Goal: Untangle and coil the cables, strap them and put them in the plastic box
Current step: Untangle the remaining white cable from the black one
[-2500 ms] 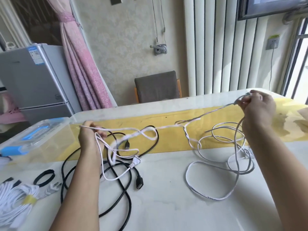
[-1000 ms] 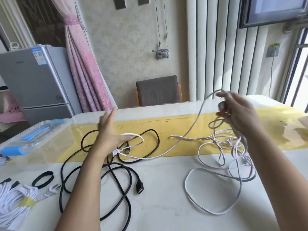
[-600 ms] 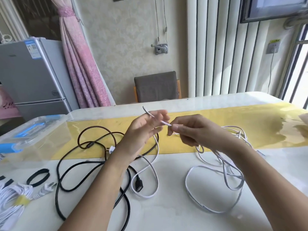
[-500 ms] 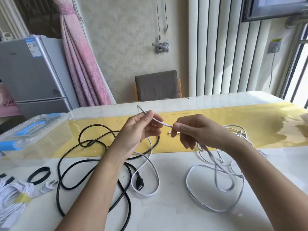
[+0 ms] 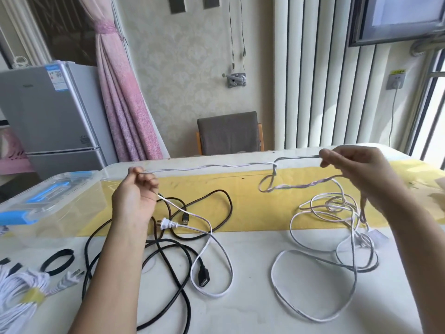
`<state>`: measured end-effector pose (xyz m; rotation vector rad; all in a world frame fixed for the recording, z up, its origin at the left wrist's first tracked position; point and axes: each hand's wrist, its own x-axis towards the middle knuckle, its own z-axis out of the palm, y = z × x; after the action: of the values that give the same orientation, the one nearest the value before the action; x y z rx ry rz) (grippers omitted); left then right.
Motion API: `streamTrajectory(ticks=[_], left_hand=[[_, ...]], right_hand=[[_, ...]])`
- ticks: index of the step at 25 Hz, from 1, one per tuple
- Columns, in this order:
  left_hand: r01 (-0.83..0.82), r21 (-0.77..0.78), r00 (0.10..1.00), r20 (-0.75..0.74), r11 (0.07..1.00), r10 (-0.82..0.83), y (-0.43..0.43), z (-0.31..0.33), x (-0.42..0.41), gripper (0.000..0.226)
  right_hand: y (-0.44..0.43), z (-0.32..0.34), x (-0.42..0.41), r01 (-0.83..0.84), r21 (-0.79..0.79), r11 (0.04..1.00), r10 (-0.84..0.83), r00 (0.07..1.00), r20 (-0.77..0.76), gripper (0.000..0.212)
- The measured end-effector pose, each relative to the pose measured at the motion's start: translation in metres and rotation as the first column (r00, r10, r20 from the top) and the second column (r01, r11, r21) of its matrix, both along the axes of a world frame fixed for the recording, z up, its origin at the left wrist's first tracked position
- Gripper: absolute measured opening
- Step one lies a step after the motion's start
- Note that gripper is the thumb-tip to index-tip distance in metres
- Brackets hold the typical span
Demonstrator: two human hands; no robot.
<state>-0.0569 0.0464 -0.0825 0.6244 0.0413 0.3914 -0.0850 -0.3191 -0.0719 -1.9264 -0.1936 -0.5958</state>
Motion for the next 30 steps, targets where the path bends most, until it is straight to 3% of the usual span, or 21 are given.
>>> streamTrajectory(ticks=[2,3,4,6,8,10,12,13,14,15,16,17,18,19,21,22,23,25,27,29,30], left_hand=[[-0.091,-0.162,0.996,-0.033,0.983,0.087,0.015,-0.009,0.006,0.038],[-0.131,-0.263,0.991,-0.039,0.956,0.125,0.025,-0.014,0.01,0.037],[-0.162,-0.359,0.987,-0.047,0.919,0.156,0.034,-0.019,0.013,0.035],[-0.199,-0.472,0.98,-0.091,0.859,0.177,0.042,-0.026,0.017,0.035],[-0.179,-0.391,0.977,-0.181,0.903,0.115,0.035,-0.031,0.022,0.034],[-0.047,-0.228,0.97,-0.244,0.973,-0.01,0.017,-0.027,0.018,0.03],[0.091,0.073,0.955,-0.288,0.993,-0.066,-0.006,-0.017,0.007,0.022],[0.071,0.302,0.956,-0.294,0.951,0.022,-0.019,-0.014,0.0,0.019],[-0.005,0.563,0.957,-0.237,0.826,0.168,-0.031,-0.012,-0.007,0.02],[-0.1,0.799,0.944,-0.112,0.593,0.31,-0.043,-0.011,-0.014,0.023],[-0.18,0.942,0.91,0.051,0.282,0.411,-0.052,-0.011,-0.02,0.028],[-0.237,0.971,0.86,0.209,0.002,0.466,-0.06,-0.01,-0.026,0.037],[-0.301,0.942,0.809,0.333,-0.146,0.484,-0.064,-0.009,-0.03,0.044],[-0.395,0.906,0.792,0.42,-0.152,0.443,-0.067,-0.007,-0.032,0.047],[-0.449,0.891,0.885,0.433,0.071,0.172,-0.08,-0.009,-0.036,0.039],[-0.342,0.933,0.937,0.347,0.113,-0.027,-0.09,-0.012,-0.04,0.041],[-0.186,0.979,0.955,0.199,0.081,-0.218,-0.1,-0.016,-0.042,0.044],[0.131,0.991,0.897,-0.118,0.001,-0.425,-0.11,-0.023,-0.044,0.046],[0.17,0.985,0.908,-0.153,0.009,-0.389,-0.099,-0.02,-0.04,0.041],[-0.082,0.997,0.986,0.083,0.013,-0.148,-0.08,-0.012,-0.032,0.036],[-0.219,0.976,0.976,0.219,0.006,-0.012,-0.072,-0.009,-0.03,0.034]], right_hand=[[-0.011,-0.002,0.006,0.204,0.073,0.976,-0.207,0.978,0.035,0.032],[-0.017,-0.003,0.009,0.281,0.197,0.939,-0.293,0.956,0.032,0.035],[-0.023,-0.004,0.01,0.328,0.373,0.868,-0.356,0.934,0.006,0.035],[-0.03,-0.006,0.011,0.334,0.701,0.631,-0.405,0.912,-0.07,0.034],[-0.03,-0.011,0.017,0.215,0.87,0.443,-0.333,0.941,-0.063,0.03],[-0.021,-0.012,0.02,0.059,0.892,0.449,-0.198,0.98,0.034,0.026],[-0.008,-0.008,0.017,-0.05,0.758,0.651,-0.048,0.993,0.107,0.024],[0.0,-0.005,0.014,-0.089,0.613,0.785,0.024,0.993,0.112,0.024],[0.009,-0.003,0.01,-0.132,0.425,0.895,0.096,0.99,0.104,0.025],[0.018,-0.002,0.005,-0.19,0.222,0.956,0.176,0.981,0.082,0.025],[0.027,-0.001,0.0,-0.251,0.025,0.968,0.25,0.967,0.044,0.024],[0.035,-0.001,-0.004,-0.301,-0.147,0.942,0.303,0.953,-0.008,0.023],[0.042,-0.002,-0.007,-0.337,-0.275,0.9,0.331,0.941,-0.071,0.023],[0.048,-0.003,-0.009,-0.38,-0.343,0.859,0.357,0.925,-0.131,0.022],[0.059,-0.005,-0.014,-0.473,-0.353,0.807,0.427,0.881,-0.204,0.021],[0.064,-0.006,-0.016,-0.509,-0.33,0.795,0.468,0.861,-0.201,0.021],[0.067,-0.007,-0.016,-0.528,-0.299,0.795,0.495,0.849,-0.182,0.02],[0.062,-0.005,-0.015,-0.492,-0.269,0.828,0.471,0.87,-0.145,0.018],[0.044,-0.001,-0.011,-0.324,-0.342,0.882,0.31,0.946,-0.097,0.009],[0.028,0.0,-0.008,-0.081,-0.44,0.894,0.097,0.995,0.014,0.011],[0.026,-0.001,-0.008,-0.008,-0.446,0.895,0.037,0.998,0.056,0.011]])
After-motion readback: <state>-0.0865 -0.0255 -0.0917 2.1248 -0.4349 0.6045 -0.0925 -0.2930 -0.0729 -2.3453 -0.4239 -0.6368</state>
